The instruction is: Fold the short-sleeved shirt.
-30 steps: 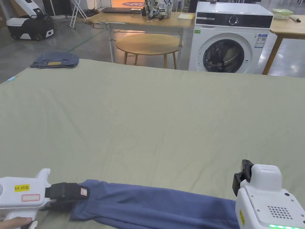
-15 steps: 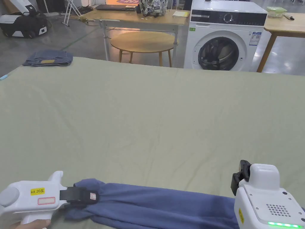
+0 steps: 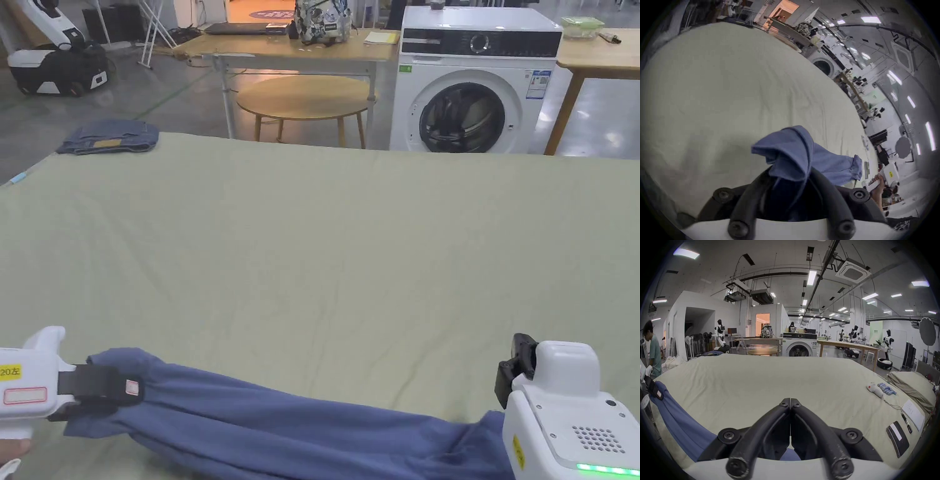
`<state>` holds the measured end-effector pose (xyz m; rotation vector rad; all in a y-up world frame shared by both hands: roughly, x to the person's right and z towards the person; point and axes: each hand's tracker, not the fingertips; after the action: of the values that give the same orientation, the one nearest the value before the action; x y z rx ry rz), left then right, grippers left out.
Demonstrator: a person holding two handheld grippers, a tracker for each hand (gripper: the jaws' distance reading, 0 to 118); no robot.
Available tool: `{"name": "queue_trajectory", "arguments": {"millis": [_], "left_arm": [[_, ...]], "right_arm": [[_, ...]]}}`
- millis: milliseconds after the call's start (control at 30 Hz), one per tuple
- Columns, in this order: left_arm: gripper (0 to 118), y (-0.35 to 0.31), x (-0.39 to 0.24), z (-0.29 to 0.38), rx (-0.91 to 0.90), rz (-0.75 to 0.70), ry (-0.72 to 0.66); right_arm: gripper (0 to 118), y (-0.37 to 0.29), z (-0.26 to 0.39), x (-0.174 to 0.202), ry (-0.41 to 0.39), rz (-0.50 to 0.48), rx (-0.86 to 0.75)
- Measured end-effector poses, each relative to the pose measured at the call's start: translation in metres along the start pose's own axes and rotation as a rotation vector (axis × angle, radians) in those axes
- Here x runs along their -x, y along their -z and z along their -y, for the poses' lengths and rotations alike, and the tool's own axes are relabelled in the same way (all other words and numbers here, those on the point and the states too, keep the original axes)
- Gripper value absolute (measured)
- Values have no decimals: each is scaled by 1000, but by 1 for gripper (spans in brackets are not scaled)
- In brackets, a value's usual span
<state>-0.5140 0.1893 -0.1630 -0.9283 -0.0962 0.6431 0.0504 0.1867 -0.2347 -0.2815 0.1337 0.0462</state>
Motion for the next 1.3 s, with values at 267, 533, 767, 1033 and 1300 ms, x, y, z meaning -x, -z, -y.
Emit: {"name": "queue_trajectory", "arguments": {"millis": [267, 533, 767, 1033, 1300], "left_arm": [[7, -20, -60, 14, 29, 57, 12], [7, 21, -136, 41, 113, 204, 34], [7, 112, -195, 72, 259, 127, 71], [7, 194, -216, 100, 310, -41, 94], [41, 171, -234, 98, 302, -19, 120]], "right_arm": [[0, 0, 3, 2, 17, -23, 6], [0, -3, 6, -6, 34, -19, 11], [0, -7, 10, -19, 46, 3, 25], [0, -13, 17, -35, 48, 35, 46], [0, -14, 19, -37, 65, 35, 66]]}}
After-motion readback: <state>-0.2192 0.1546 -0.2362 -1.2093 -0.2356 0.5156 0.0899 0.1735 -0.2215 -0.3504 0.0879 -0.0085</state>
